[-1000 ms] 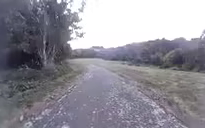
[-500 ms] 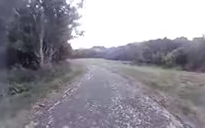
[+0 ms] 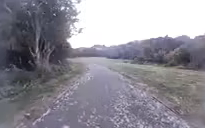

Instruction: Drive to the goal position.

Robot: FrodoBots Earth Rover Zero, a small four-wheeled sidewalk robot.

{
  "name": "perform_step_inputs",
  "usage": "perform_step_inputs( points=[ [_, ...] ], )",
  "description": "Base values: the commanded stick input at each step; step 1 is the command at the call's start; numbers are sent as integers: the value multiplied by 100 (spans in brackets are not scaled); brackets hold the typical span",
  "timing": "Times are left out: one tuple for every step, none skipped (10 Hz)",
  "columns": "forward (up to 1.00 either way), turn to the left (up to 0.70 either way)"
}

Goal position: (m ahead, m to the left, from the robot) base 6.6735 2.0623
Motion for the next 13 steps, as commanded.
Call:
perform_step_inputs(
  points=[
    [70, 0],
    [70, 0],
    [70, 0],
    [70, 0],
    [70, 0],
    [70, 0],
    [70, 0],
    [70, 0],
    [70, 0],
    [70, 0],
    [70, 0],
    [70, 0],
    [70, 0]
  ],
)
